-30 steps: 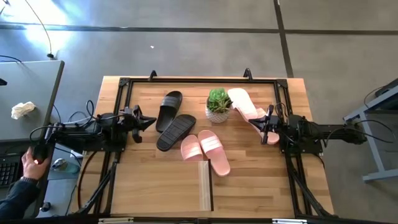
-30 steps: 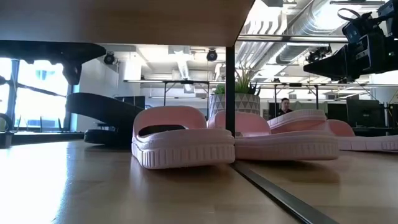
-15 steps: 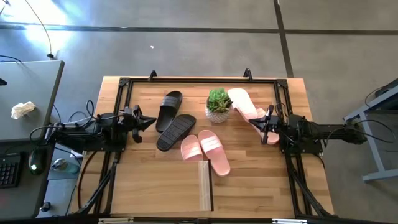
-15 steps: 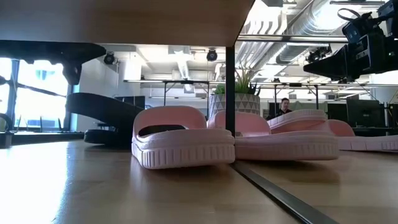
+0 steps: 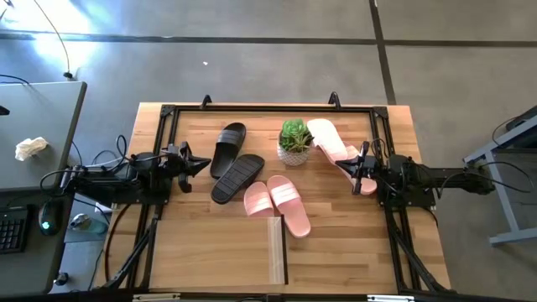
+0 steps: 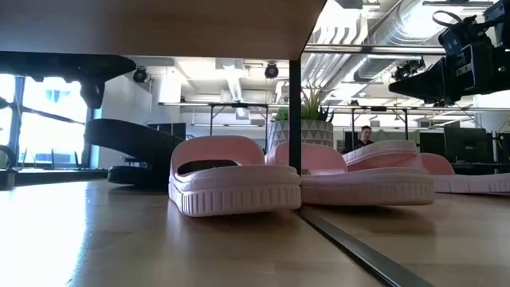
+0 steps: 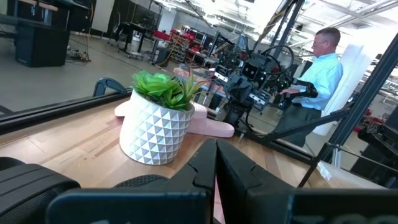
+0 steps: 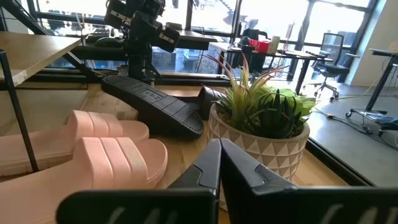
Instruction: Pick and place slides into the shelf
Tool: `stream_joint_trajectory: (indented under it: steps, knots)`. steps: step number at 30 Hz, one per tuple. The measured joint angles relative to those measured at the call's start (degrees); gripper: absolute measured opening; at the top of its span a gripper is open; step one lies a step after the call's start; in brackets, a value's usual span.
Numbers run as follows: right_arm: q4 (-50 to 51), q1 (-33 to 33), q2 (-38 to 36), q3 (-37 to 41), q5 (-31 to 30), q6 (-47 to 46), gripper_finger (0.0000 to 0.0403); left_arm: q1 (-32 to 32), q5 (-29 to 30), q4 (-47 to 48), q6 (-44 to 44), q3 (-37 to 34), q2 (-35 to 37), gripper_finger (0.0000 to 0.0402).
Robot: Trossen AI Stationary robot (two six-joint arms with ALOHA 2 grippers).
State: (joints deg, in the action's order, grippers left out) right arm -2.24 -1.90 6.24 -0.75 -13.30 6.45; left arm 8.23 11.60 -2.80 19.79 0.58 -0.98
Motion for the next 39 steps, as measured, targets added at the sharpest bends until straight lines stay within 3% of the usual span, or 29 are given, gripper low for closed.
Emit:
stream_joint_trajectory:
  steps: [22,28,31,39]
  knots:
    - [0.0,0.0,0.0,0.0,0.0,0.0,0.0,0.0,0.0,-0.7,0.6,0.0,0.0,0.0001]
    - [-0.6,0.0,0.0,0.0,0.0,-0.7,0.0,0.0,1.1,-9.5,23.1,0.0,0.0,0.0001]
    - [-3.3,0.0,0.0,0.1,0.0,-7.0,0.0,0.0,2.2,-14.2,31.9,0.0,0.0,0.0001]
    - [-9.8,0.0,0.0,0.1,0.2,-22.7,0.0,0.0,5.1,-25.0,34.9,0.0,0.0,0.0001]
